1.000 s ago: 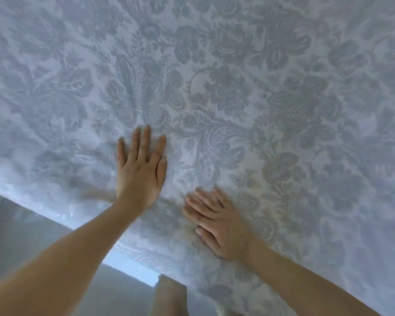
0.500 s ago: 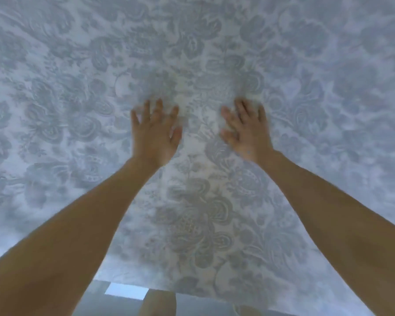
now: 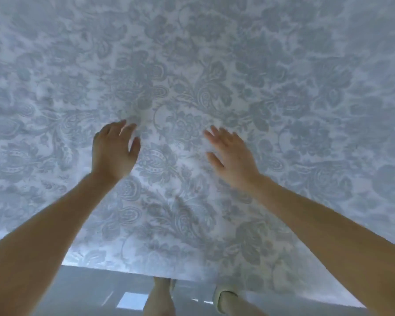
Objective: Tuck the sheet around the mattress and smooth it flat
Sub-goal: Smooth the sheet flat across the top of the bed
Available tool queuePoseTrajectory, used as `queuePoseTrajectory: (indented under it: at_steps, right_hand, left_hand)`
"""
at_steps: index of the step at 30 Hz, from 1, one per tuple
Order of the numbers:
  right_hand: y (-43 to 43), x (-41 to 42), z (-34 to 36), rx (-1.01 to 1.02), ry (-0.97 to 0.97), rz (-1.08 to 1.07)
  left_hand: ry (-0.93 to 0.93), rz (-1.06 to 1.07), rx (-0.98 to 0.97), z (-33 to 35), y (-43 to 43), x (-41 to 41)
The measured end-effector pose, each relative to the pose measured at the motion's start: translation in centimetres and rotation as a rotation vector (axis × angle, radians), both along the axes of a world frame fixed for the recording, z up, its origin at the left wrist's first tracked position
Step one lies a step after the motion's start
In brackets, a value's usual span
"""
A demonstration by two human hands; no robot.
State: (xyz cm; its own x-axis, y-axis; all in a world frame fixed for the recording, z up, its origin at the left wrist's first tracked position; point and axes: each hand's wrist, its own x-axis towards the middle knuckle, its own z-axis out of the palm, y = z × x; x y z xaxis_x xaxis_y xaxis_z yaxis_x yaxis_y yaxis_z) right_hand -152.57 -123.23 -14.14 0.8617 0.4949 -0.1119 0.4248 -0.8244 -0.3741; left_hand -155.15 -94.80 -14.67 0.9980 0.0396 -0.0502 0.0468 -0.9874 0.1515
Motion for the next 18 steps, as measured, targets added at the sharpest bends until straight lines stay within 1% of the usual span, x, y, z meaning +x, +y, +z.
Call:
queuePoseTrajectory:
  at_steps: [1, 3, 5, 6, 7, 9, 12, 14, 16, 17, 18]
  right_hand:
    - [0.1, 2.9, -0.1, -0.085, -0.031, -0.046]
    - [0.5, 7.7, -1.2, -0.221, -0.043, -0.14]
    - [-0.5, 9.9, -3.3, -0.294, -0.029, -0.227]
    - [-2.1, 9.3, -4.5, -0.317, -0.025, -0.274]
    - [-4.5, 7.6, -5.8, -0.336, -0.02, -0.334]
    - [-10.9, 1.4, -7.5, -0.361, 0.014, -0.516]
    - [-21.2, -10.7, -7.1, -0.453, 0.093, -0.867]
    - [-24.5, -16.7, -5.6, -0.524, 0.214, -1.0]
    - [-25.2, -18.6, -4.5, -0.564, 0.355, -1.064]
    - [-25.1, -18.2, -3.9, -0.567, 0.399, -1.104]
    - [-24.6, -17.0, -3.3, -0.554, 0.4, -1.139]
  left_hand:
    - [-0.023, -0.04, 0.015, 0.0, -1.7, 2.8]
    - [0.031, -0.078, 0.037, -0.5, -5.7, 7.9]
    - [0.088, -0.093, 0.111, -2.2, -10.6, 10.7]
    - [0.121, -0.098, 0.139, -3.4, -13.5, 10.7]
    - [0.142, -0.111, 0.15, -4.8, -16.4, 9.6]
    - [0.096, -0.218, 0.1, -6.9, -22.0, 4.1]
    - [0.096, -0.578, -0.031, -6.8, -27.9, -5.6]
    - [0.162, -0.702, -0.033, -6.3, -29.0, -8.7]
    - [0.218, -0.774, -0.025, -6.0, -28.7, -9.0]
    - [0.235, -0.827, -0.025, -5.8, -28.4, -8.8]
    - [0.257, -0.863, -0.026, -5.4, -28.0, -8.3]
